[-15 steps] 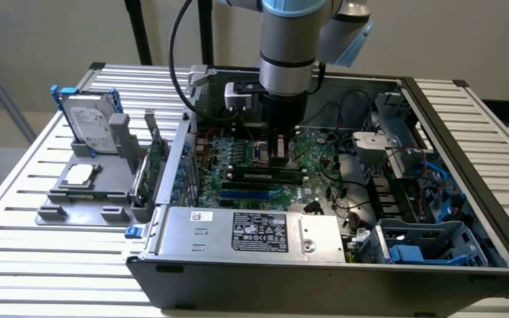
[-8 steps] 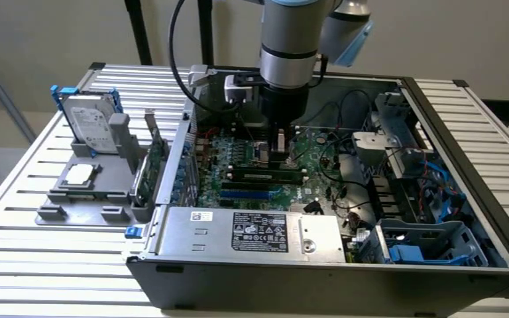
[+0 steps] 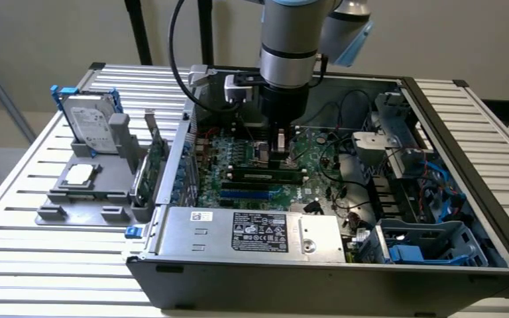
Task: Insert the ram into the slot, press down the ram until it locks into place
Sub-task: 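Insert the ram into the slot, then press down the ram until it locks into place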
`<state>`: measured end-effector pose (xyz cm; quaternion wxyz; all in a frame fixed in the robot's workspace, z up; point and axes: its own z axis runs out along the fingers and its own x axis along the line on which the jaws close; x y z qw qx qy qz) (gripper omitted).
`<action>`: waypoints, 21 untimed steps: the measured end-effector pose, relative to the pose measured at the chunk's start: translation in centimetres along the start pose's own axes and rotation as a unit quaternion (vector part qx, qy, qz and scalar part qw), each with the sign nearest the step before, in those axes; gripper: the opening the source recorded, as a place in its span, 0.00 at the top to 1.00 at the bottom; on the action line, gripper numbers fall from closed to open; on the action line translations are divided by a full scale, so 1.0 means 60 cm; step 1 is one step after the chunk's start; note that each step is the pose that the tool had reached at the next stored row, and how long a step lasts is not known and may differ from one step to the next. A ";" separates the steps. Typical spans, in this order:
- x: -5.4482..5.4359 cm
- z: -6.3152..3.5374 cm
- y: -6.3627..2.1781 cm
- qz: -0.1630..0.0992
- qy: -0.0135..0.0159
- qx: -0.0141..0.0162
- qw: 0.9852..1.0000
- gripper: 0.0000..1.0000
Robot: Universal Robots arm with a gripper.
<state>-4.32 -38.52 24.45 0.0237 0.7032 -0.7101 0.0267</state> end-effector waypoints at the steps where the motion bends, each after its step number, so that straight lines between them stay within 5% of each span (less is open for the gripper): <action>1: 0.000 0.000 0.000 0.000 0.000 0.000 1.000 0.89; 10: 0.000 0.002 0.001 0.000 0.000 0.000 1.000 0.89; 21: -0.005 0.014 0.002 -0.001 0.000 -0.008 1.000 0.89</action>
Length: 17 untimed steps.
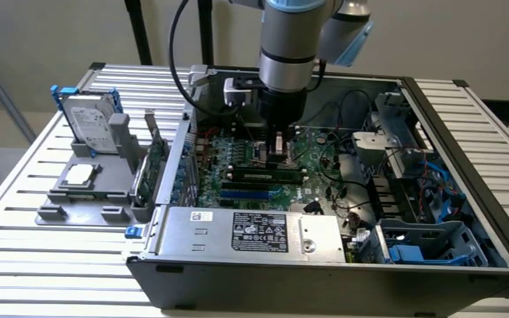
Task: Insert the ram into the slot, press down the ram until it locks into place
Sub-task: 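Press down the ram until it locks into place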
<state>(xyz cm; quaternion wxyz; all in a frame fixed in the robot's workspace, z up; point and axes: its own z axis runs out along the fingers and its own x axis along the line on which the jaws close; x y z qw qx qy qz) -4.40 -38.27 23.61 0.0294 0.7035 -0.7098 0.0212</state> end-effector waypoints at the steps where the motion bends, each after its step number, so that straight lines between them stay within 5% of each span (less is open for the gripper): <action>1: 0.000 0.001 0.000 0.000 0.000 0.000 1.000 0.89; 13: -0.002 0.017 0.000 0.000 0.000 0.000 1.000 0.89; 17: -0.001 0.006 0.000 0.000 -0.001 -0.001 1.000 0.89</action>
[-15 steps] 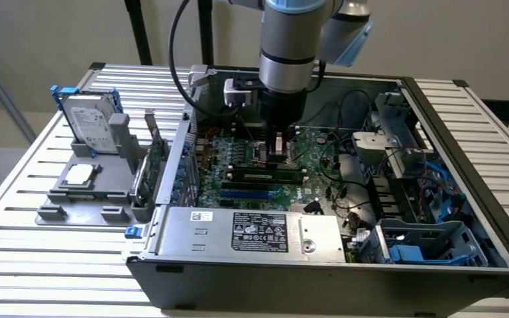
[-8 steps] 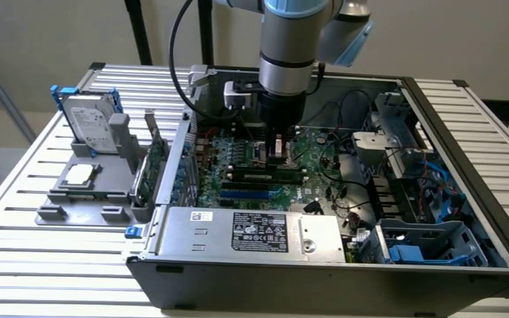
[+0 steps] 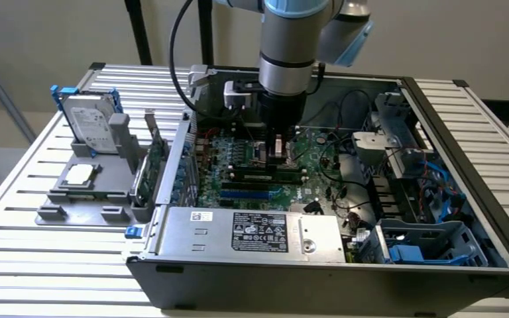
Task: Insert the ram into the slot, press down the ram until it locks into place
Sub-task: 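Press down the ram until it locks into place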
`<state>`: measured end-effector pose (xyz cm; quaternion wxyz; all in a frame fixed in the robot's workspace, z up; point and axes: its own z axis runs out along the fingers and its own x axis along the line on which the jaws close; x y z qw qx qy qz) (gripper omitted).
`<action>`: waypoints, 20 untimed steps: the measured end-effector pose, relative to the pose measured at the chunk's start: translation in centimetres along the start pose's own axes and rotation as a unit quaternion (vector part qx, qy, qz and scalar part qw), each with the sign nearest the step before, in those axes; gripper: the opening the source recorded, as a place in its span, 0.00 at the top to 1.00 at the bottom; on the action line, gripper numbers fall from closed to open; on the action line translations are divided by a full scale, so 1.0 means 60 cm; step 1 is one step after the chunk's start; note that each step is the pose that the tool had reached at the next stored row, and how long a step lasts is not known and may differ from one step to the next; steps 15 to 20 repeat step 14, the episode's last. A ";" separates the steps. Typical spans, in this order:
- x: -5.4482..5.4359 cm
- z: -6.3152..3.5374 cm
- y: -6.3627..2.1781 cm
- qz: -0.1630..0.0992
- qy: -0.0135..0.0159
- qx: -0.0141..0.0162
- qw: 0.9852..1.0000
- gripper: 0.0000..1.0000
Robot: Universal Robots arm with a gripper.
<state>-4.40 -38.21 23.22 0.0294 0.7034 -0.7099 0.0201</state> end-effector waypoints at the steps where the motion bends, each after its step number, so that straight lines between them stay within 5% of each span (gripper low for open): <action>1: 0.001 -0.009 0.000 0.000 0.001 -0.001 1.000 0.89; 6: 0.003 -0.037 0.000 0.000 0.001 -0.002 1.000 0.89; 20: 0.003 -0.037 0.000 0.000 0.001 -0.002 1.000 0.89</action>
